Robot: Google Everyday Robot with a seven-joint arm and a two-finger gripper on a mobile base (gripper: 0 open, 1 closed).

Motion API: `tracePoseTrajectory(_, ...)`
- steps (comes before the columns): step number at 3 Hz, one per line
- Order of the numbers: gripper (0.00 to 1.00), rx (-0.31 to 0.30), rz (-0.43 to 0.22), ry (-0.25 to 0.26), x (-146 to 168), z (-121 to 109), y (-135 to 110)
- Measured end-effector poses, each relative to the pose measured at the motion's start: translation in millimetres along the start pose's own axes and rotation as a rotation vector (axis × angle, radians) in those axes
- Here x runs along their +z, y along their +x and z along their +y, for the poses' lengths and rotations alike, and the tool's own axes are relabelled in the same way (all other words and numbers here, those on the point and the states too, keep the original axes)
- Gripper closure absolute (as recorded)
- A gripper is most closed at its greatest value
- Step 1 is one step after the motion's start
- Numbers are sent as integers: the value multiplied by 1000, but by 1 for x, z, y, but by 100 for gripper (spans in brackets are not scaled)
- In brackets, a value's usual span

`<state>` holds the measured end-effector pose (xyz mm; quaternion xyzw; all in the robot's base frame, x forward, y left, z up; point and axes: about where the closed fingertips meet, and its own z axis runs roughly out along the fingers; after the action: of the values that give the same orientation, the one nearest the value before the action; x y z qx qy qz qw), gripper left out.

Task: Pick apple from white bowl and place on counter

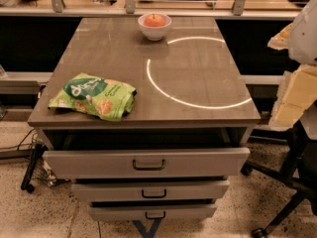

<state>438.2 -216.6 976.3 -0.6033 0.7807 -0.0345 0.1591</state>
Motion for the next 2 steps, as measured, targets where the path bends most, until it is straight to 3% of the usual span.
tracePoseTrajectory(1, 0, 0, 0, 0, 0, 0, 0)
tracePoseTrajectory(2, 0, -23, -53, 3, 8, -8, -19)
